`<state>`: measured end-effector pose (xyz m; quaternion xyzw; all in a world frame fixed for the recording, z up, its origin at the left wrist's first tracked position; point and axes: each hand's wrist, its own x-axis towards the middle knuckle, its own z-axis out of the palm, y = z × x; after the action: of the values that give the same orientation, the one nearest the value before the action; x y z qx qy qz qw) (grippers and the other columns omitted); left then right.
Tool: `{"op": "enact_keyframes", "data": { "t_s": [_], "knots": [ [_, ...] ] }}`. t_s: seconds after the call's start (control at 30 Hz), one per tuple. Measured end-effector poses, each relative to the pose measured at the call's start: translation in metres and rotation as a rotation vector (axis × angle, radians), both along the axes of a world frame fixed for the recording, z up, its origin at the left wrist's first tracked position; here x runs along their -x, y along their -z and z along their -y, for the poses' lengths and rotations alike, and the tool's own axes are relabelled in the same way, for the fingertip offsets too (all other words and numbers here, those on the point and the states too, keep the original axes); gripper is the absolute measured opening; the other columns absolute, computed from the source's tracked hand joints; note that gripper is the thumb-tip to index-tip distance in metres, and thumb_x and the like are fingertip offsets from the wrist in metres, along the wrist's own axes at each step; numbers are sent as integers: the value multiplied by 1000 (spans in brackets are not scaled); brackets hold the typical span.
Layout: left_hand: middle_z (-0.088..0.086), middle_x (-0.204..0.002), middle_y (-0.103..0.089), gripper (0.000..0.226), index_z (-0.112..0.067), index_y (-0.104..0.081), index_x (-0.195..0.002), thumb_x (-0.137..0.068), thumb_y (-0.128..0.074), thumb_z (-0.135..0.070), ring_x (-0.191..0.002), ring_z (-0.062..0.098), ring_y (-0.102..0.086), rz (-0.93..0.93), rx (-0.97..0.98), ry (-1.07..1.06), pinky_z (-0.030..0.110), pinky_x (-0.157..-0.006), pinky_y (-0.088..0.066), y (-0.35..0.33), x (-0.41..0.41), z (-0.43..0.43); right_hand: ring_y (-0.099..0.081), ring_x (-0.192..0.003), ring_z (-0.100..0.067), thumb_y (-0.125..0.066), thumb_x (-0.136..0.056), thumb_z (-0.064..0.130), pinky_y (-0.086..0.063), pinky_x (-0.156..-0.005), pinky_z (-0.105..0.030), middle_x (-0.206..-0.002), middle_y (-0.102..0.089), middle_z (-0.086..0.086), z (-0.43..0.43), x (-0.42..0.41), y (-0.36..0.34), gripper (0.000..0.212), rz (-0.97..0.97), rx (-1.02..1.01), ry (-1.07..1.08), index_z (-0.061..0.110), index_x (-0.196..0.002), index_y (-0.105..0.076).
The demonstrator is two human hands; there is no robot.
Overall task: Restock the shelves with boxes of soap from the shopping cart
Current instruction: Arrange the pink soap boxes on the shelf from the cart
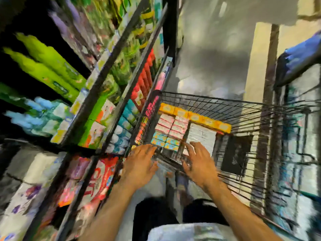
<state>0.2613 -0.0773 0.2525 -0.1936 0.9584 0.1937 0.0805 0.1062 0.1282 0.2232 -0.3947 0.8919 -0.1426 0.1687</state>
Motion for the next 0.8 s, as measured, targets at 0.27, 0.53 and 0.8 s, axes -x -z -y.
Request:
{"op": "enact_keyframes", "data": {
  "t_s": [0.27,0.53,0.8],
  "knots": [
    [8,-137,-55,57,-16,-53,-137,-91,-45,-48,-123,32,-53,179,13,194,43,-102,-48,95,98,60,-44,-136,-36,-47,-90,45,-52,-100,-53,-148,-45,-11,25,46,89,68,181,-113,149,15,-150,-42],
    [20,-136,-55,60,-9,-52,-135,-80,-66,-28,-119,45,-55,212,-6,329,52,-97,-51,237,154,105,-59,-108,-48,-81,-75,21,-57,-81,-47,-127,-57,-28,80,81,218,77,256,-66,231,1,-143,-52],
    [15,-133,-52,71,-9,-56,-134,-66,-76,-8,-117,38,-44,223,118,327,50,-93,-39,299,167,120,-50,-107,-41,-56,-74,23,-52,-75,-48,-126,-56,-19,116,92,297,57,131,-61,155,8,-129,-58]
  ]
}}
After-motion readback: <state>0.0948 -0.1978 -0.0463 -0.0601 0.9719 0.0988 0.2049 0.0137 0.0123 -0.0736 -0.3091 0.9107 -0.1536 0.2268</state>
